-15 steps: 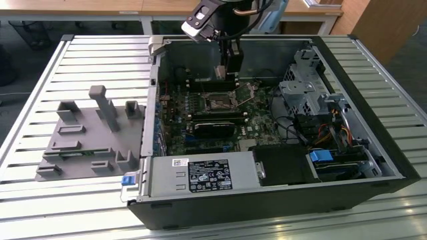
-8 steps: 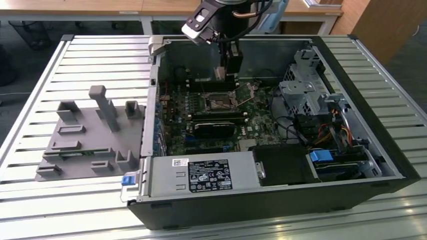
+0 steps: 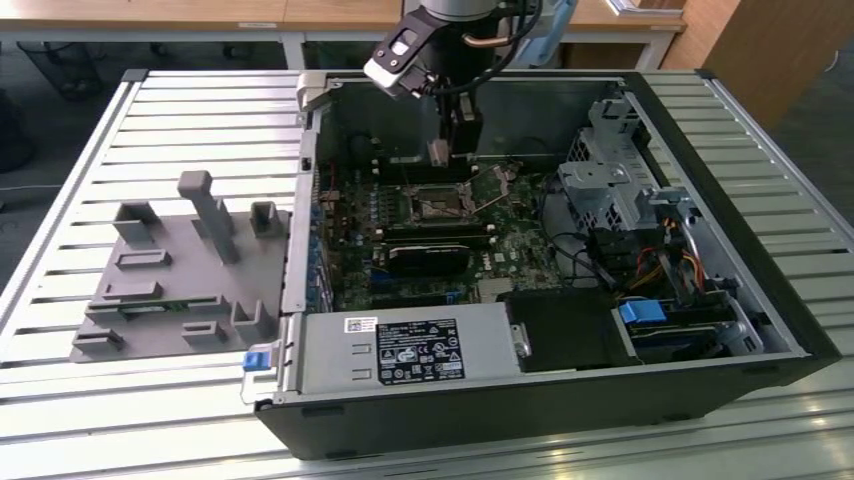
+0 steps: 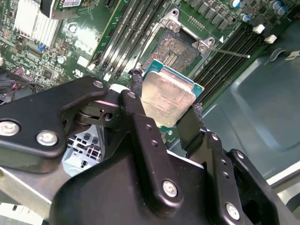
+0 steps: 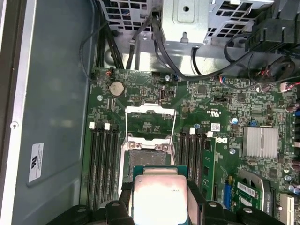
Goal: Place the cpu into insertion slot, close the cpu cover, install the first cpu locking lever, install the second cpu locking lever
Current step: 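Place the cpu into insertion slot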
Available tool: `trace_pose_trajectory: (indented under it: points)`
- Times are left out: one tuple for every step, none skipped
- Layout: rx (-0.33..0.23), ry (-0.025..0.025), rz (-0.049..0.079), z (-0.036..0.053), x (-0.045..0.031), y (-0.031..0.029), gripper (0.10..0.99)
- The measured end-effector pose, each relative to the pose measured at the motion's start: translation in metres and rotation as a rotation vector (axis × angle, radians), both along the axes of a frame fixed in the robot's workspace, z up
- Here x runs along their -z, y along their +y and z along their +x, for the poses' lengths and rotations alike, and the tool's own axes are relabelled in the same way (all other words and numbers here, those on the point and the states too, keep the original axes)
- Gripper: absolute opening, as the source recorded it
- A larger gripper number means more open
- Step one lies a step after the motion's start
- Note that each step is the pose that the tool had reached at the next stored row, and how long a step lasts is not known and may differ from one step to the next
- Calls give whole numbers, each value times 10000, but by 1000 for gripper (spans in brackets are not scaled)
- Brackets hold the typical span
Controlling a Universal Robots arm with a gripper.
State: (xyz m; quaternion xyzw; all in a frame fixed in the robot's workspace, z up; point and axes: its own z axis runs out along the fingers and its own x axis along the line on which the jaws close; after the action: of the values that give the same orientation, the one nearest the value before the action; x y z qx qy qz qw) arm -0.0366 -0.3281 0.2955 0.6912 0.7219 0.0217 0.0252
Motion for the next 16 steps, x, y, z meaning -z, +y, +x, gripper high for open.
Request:
trace_pose_trajectory:
  points:
    - [1,0,0,0,9,0,541]
    - [4,0,-1,0,18,1,541]
    - [7,1,-1,0,28,2,541]
    - [10,0,-1,0,40,3,541]
    - [11,0,-2,0,52,5,541]
    - [11,0,-3,0,63,7,541]
    - [11,0,-4,0,73,8,541]
    - [11,0,-5,0,83,10,541]
    - [11,0,-5,0,92,11,541]
    - [11,0,-5,0,100,12,541]
    - [11,0,-6,0,109,13,541]
    - [12,0,-6,0,117,14,541]
    - [13,0,-6,0,126,15,541]
    - [14,0,-6,0,135,16,541]
    - [16,0,-7,0,143,16,541]
    - [17,0,-6,0,154,17,541]
